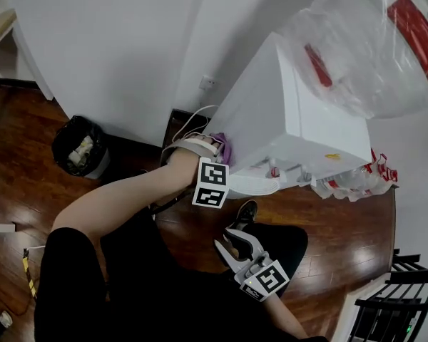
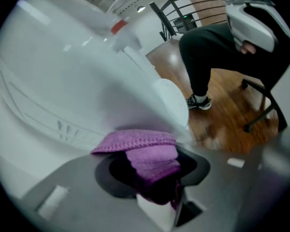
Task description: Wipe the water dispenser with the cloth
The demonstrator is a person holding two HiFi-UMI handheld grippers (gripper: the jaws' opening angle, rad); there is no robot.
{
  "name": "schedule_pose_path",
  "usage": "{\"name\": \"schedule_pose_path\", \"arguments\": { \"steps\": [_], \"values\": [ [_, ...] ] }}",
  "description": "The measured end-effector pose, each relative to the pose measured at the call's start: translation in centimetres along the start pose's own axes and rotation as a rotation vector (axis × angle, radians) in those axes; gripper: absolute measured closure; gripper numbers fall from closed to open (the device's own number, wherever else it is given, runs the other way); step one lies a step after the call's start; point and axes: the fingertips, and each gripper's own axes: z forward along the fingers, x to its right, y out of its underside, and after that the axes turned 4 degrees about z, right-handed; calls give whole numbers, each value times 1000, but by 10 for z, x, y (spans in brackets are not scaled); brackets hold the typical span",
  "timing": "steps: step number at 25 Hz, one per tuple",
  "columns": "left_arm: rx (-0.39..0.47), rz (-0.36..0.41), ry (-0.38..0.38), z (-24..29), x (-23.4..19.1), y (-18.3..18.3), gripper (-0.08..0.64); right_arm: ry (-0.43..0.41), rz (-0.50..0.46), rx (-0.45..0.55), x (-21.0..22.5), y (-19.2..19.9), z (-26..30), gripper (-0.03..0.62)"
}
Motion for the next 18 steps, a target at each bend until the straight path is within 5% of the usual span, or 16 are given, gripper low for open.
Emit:
{"name": "schedule_pose_path", "arguments": {
  "steps": [5,9,12,15,18],
  "values": [
    [-64,-17,-126,17,-141,34,348,46,20,-20,2,9,-5,486],
    [-119,-57,-107,42,-198,66,348,80,42,-33,7,17,-7,486],
    [-89,-63,-64,50,-157,60,350,78,64,-32,9,21,-3,486],
    [-61,8,-29,45,-71,38,348,40,97,-40,11,26,5,486],
    [-18,-9,79,50,25,22,348,8,136,-39,12,30,14,486]
  ]
}}
